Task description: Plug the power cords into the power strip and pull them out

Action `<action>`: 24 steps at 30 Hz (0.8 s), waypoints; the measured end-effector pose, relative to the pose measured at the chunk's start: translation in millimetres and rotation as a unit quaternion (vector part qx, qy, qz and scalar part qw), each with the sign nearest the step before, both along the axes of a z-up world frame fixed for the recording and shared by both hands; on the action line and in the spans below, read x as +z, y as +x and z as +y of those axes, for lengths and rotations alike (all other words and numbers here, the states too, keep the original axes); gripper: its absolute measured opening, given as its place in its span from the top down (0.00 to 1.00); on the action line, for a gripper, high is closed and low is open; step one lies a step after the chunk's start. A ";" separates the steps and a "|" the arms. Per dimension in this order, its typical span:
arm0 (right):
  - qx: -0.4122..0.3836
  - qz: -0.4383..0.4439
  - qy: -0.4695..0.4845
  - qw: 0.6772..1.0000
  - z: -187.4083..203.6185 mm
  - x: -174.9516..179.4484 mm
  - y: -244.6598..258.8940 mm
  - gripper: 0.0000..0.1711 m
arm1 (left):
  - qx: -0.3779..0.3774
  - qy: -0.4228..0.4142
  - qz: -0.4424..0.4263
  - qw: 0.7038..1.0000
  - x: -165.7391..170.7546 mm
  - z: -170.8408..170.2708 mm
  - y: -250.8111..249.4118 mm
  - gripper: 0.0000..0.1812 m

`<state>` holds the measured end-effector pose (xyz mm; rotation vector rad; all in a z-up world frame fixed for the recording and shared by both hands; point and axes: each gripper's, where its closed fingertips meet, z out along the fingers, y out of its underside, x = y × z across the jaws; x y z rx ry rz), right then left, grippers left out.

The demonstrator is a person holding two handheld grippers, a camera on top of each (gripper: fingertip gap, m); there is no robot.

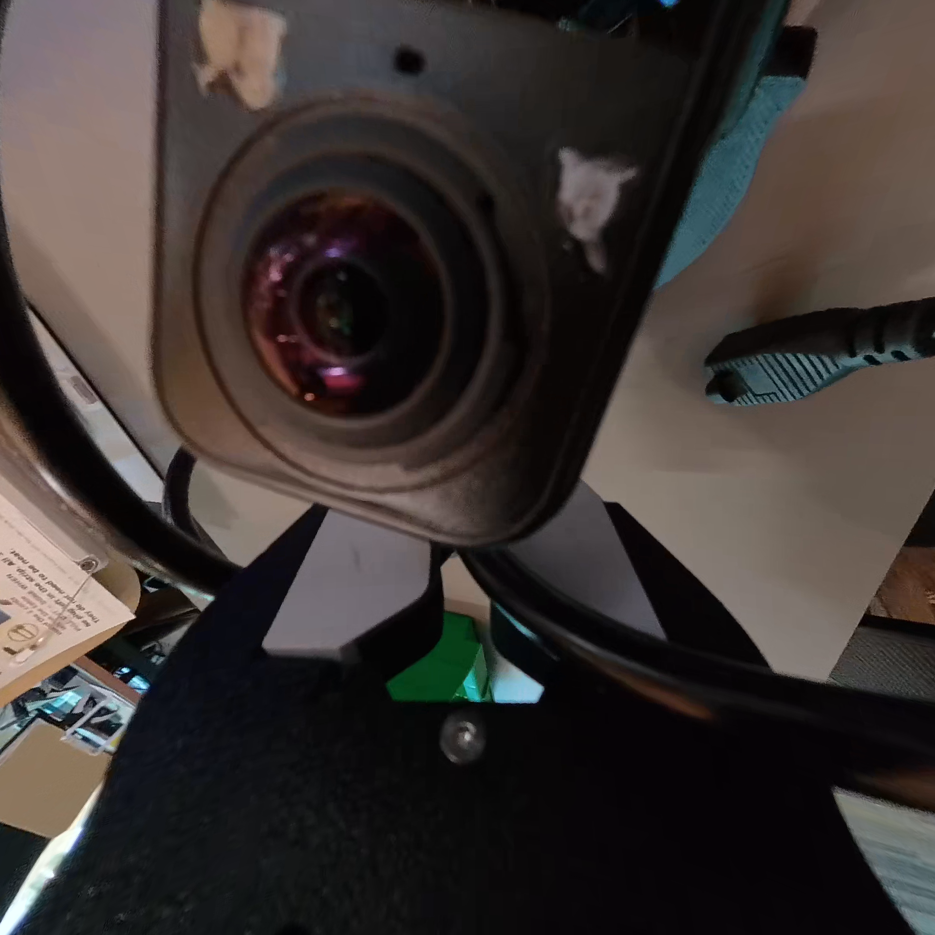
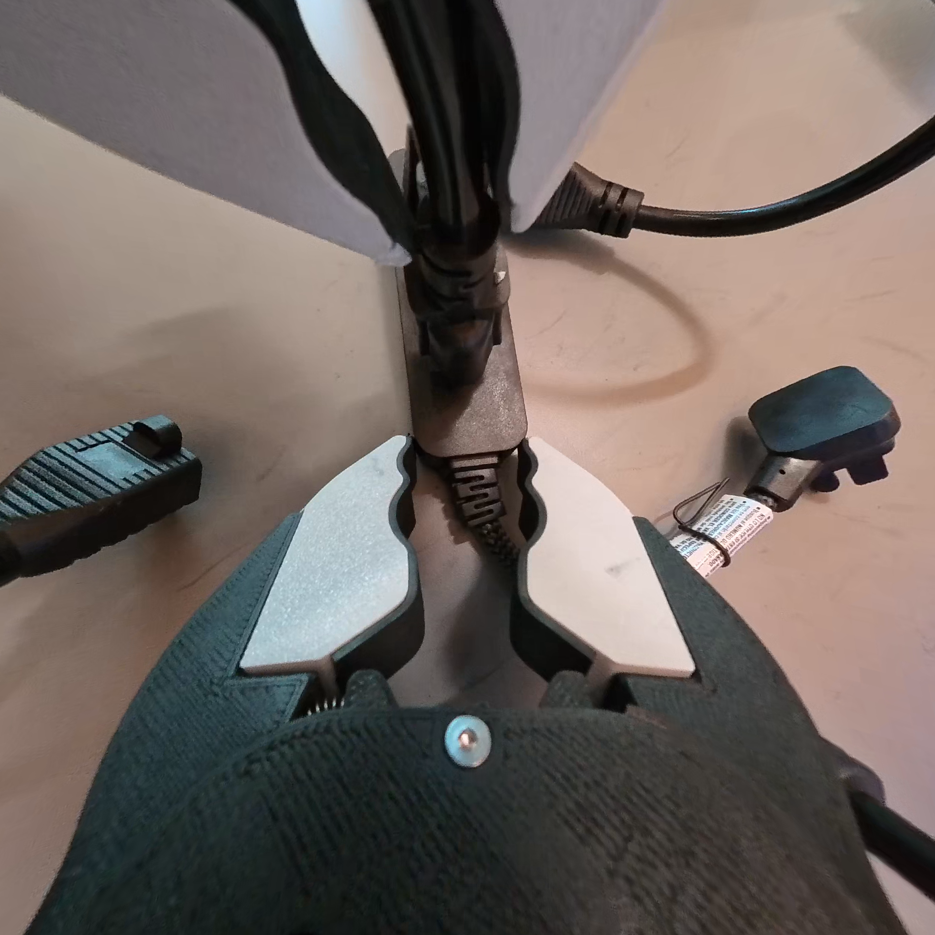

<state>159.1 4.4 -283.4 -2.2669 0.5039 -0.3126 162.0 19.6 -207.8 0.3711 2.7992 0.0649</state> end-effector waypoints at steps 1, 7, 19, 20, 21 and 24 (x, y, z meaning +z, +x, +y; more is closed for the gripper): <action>0.000 0.000 0.000 1.000 0.0 0.0 0.0 0.77 | 0.006 -0.001 0.003 1.000 -0.3 -0.2 0.4 0.92; 0.000 -0.002 -0.001 1.000 0.2 0.1 0.3 0.77 | 0.017 0.007 0.024 1.000 -1.2 1.8 3.5 0.93; 0.000 -0.008 -0.003 1.000 0.5 0.6 0.5 0.77 | -0.023 0.003 0.080 0.997 -4.1 7.6 11.9 0.92; 0.000 -0.008 -0.003 1.000 0.4 0.5 0.4 0.77 | -0.026 0.009 0.083 0.996 -4.2 8.0 11.9 0.92; 0.000 -0.008 -0.003 1.000 0.4 0.6 0.4 0.78 | -0.031 0.015 0.085 0.996 -4.6 8.9 11.9 0.92; -0.001 -0.007 -0.003 1.000 0.3 0.6 0.1 0.78 | -0.041 0.040 0.078 0.995 -8.7 11.6 12.2 0.93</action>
